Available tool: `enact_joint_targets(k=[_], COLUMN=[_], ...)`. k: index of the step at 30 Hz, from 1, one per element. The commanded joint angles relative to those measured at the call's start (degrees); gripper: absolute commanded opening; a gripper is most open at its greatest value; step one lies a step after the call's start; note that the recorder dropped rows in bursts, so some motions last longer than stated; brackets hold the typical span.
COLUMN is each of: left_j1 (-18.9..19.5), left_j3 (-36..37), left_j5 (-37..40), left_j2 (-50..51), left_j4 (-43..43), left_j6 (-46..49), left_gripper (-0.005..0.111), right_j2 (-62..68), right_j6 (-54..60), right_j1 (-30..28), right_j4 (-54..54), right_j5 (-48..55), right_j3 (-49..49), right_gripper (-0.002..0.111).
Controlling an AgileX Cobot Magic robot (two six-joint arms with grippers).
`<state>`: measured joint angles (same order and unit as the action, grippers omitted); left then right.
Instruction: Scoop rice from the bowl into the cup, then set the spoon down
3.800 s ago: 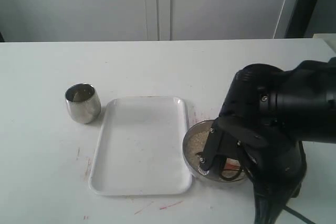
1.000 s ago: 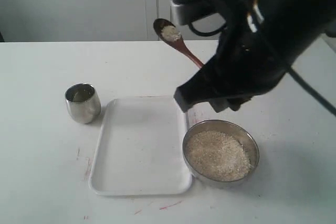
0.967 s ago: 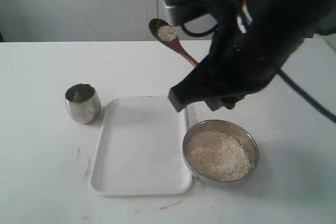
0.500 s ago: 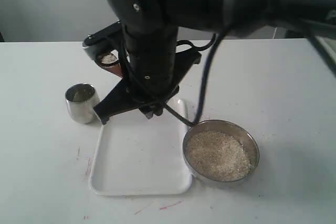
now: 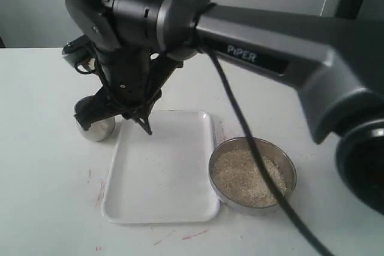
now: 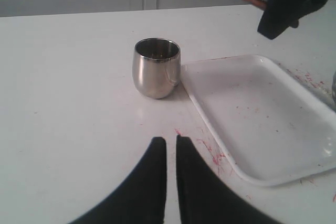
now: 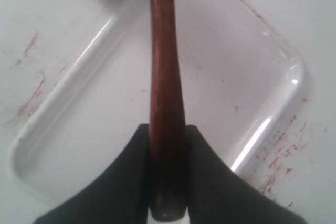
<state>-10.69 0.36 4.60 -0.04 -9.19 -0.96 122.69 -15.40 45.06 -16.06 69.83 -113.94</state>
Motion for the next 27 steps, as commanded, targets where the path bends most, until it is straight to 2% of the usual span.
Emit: enact_joint_targets(k=[1, 15, 27], left_j1=[-0.06, -0.06, -0.06], left_j3=[-0.36, -0.36, -0.36], left_j5=[-0.22, -0.22, -0.22], left_j2=[0.04, 0.04, 0.04], left_j4=[-0.59, -0.59, -0.59], left_j6=[-0.1, -0.1, -0.1], left_gripper=[0.014, 0.014, 0.014], right_j2=[3.76, 7.53, 7.53], right_j6=[0.82, 2.07, 5.02], right_j1=[1.8, 5.34, 6.38], right_j4=[-5.84, -19.82, -26.09], right_j5=[0.13, 0.13, 0.13], right_j3=[-2.21, -2.2, -2.0], right_gripper=[0.0, 0.0, 0.0])
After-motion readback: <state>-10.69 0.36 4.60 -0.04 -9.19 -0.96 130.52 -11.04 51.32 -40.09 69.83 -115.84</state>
